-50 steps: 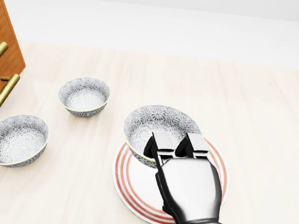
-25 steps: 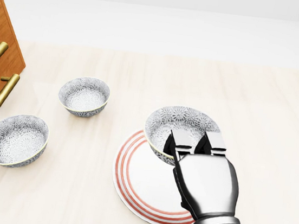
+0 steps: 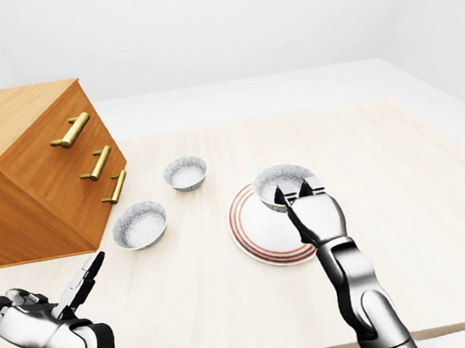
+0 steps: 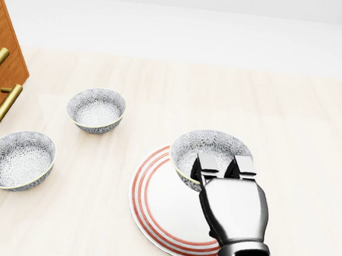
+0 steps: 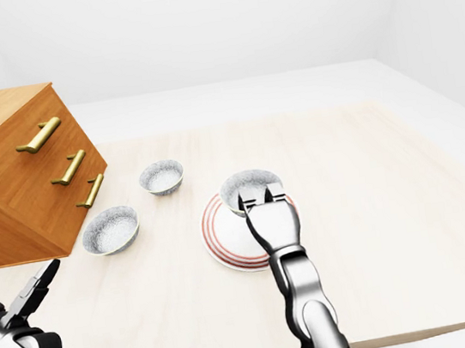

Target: Put the bowl at the front on the plate.

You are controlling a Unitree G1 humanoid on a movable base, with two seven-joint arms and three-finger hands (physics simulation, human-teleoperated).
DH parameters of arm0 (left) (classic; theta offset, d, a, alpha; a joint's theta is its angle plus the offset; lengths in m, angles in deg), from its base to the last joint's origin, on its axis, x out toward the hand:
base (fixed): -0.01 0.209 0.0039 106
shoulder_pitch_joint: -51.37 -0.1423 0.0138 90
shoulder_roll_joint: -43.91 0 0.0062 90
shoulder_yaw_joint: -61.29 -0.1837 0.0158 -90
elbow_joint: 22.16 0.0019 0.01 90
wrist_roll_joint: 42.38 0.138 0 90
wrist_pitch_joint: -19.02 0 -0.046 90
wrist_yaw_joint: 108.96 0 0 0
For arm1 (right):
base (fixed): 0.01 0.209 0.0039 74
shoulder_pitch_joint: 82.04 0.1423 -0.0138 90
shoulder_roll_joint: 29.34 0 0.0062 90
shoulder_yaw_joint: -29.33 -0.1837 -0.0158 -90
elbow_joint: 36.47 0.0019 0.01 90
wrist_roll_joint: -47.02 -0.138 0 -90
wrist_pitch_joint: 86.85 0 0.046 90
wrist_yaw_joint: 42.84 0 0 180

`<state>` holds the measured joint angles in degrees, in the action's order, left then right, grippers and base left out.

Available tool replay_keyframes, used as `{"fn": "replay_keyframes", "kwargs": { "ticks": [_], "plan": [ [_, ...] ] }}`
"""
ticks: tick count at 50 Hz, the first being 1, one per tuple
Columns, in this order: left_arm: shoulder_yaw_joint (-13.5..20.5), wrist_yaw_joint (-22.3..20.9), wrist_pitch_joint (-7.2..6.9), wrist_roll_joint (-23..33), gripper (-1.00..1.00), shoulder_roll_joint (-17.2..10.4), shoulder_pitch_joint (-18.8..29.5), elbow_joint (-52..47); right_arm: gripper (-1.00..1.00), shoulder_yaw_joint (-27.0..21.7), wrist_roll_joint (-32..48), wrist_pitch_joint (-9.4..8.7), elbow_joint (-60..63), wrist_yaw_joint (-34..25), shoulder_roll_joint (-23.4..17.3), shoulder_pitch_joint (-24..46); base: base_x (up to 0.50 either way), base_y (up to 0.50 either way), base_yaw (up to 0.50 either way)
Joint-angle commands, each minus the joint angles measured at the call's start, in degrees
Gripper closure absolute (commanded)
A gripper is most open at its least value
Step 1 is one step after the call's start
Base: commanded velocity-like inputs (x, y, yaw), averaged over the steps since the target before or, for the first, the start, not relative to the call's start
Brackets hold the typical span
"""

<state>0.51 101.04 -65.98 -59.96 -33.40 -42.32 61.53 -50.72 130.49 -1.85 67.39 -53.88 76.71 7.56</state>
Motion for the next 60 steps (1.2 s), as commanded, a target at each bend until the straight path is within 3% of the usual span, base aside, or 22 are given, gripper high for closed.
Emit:
{"fn": "replay_keyframes", "kwargs": {
  "ticks": [1, 37, 59, 60],
  "plan": [
    [-0.1, 0.0, 0.00, 0.1, -1.00, -0.1, 0.3, 0.6, 1.00, -0.2, 4.8, 0.00, -3.6, 2.8, 0.1, 1.5, 0.00, 0.00, 0.00],
    [-0.3, 0.0, 0.00, 0.1, -1.00, -0.2, 0.3, 0.9, 1.00, 0.8, 0.6, 0.00, -12.6, 8.3, 0.2, 3.9, 0.00, 0.00, 0.00],
    [-0.1, 0.0, 0.00, -0.2, -1.00, -0.2, 0.1, 0.4, 0.99, 0.8, 0.4, 0.00, -12.1, 8.2, -0.1, 3.2, 0.00, 0.00, 0.00],
    [-0.1, 0.0, 0.00, -0.2, -1.00, -0.2, 0.1, 0.4, 0.14, 0.7, 0.5, 0.00, -11.8, 8.2, -0.1, 3.1, 0.00, 0.00, 0.00]
  ]
}}
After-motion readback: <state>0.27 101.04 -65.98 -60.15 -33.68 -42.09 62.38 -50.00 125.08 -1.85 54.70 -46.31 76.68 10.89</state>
